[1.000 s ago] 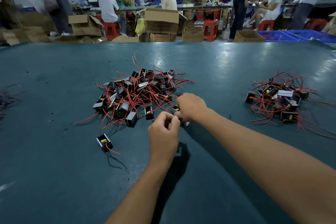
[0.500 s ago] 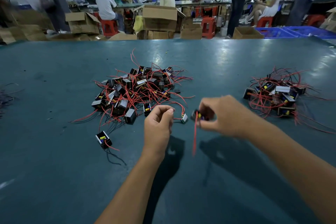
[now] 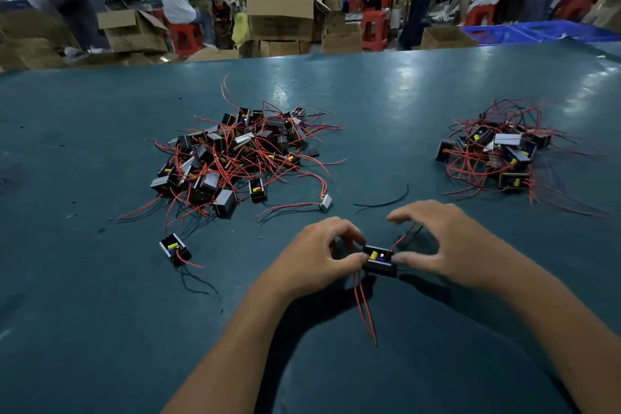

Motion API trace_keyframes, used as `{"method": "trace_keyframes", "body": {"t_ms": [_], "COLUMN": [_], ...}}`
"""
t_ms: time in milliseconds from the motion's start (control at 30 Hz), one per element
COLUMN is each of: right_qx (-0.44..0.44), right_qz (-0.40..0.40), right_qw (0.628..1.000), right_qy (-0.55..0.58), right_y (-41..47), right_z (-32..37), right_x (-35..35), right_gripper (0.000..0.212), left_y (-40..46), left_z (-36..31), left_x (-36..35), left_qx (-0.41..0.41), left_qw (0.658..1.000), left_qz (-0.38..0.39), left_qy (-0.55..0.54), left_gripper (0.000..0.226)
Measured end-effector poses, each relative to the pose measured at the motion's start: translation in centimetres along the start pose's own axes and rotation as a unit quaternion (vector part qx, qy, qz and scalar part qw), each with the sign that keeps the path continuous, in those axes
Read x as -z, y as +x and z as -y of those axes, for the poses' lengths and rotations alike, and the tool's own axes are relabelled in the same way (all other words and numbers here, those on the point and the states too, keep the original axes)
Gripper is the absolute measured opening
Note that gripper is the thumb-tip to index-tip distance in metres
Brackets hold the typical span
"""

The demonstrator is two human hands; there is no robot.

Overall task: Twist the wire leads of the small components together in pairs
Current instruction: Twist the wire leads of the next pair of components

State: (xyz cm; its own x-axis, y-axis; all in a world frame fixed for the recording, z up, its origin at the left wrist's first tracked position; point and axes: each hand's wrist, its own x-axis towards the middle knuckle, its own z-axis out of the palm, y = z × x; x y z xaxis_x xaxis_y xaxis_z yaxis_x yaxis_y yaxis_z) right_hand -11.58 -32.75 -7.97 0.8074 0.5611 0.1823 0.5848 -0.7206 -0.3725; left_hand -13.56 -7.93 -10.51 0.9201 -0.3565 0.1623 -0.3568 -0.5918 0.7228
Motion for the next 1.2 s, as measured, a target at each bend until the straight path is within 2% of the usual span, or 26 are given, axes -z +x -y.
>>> {"method": "trace_keyframes", "body": {"t_ms": [133,267,333,433,533,633,733,1067,1133,1200], "right_qx": [-0.027,-0.015,-0.009,-0.003,0.008,0.014,0.011,-0.019,-0.024,-0.025], "right_qz": [-0.024,-0.044,-0.033,-0.028,-0.024,-0.037,-0.049,-0.012,-0.010,-0.019], "right_qw": [0.998,0.997,0.997,0.997,0.996,0.991,0.984,0.982,0.983,0.984], "right_qy": [0.053,0.070,0.075,0.078,0.086,0.129,0.171,0.186,0.179,0.174], "right_y": [-0.2,-0.4,-0.5,-0.4,-0.6,-0.6,-0.6,-1.3,-1.4,-1.3], "right_z": [-1.1,-1.7,-1.9,-1.8,-1.5,-1.1,-0.8,-2.4,-2.4,-2.3], "right_x": [0.9,1.8,1.9,1.8,1.9,2.1,2.3,3.5,3.5,3.4], "right_gripper": [0.043,0.027,0.023,0.005,0.010,0.019,0.017,0.011,0.011,0.010], "left_y": [0.0,-0.1,-0.2,-0.3,-0.3,-0.2,-0.2,-0.2,-0.3,-0.4], "left_z": [0.0,-0.4,-0.7,-1.3,-1.6,-1.6,-1.7,-1.8,-2.0,-2.5], "left_x": [-0.1,0.2,0.1,-0.3,-0.5,-0.4,-0.4,-0.4,-0.3,-0.4], "left_qx": [-0.001,-0.001,-0.005,-0.011,-0.017,-0.013,-0.007,0.007,-0.001,-0.039], "left_qw": [1.000,0.999,0.998,0.997,0.994,0.993,0.992,0.992,0.992,0.993], "left_qz": [0.005,0.008,0.016,0.011,0.032,0.047,0.060,0.061,0.044,-0.027], "left_qy": [0.016,0.034,0.057,0.071,0.103,0.109,0.109,0.111,0.115,0.108], "left_gripper": [0.015,0.008,0.012,0.019,0.023,0.017,0.017,0.018,0.016,0.011]}}
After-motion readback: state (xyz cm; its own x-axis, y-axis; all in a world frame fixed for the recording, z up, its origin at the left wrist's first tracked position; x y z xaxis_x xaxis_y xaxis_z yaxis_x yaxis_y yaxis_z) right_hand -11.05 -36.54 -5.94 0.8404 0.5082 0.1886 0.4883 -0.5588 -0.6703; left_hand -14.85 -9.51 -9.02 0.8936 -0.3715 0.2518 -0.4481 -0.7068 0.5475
